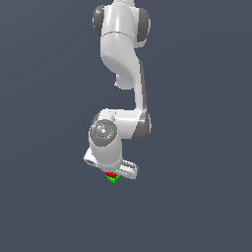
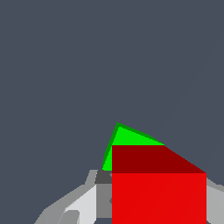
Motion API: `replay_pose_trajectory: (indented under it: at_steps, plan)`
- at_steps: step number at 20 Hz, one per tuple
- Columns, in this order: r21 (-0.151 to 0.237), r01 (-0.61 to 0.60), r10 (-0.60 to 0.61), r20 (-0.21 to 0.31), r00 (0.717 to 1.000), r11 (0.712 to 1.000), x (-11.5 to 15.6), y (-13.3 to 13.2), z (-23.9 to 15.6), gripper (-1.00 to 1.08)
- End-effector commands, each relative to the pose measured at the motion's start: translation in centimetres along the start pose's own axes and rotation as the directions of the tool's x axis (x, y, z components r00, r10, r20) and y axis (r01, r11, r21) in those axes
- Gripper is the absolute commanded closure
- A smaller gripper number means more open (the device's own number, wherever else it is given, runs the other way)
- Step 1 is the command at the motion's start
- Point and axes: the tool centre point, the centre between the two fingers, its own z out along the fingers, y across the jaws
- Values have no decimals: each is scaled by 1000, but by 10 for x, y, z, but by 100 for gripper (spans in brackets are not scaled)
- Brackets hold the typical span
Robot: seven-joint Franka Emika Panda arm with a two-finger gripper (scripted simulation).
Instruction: Stack the red cube on top of the green cube.
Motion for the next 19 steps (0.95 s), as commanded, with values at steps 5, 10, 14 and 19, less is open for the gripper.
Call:
replay_pose_trajectory:
  at_steps: [5, 10, 14, 19]
  plan:
    - [0, 0, 0, -1, 1000, 1000, 8, -3, 4, 108]
    - [0, 0, 0, -1, 1000, 1000, 8, -3, 4, -92]
    - [0, 0, 0, -1, 1000, 1000, 8, -3, 4, -92]
    - [0, 0, 0, -1, 1000, 1000, 8, -3, 4, -92]
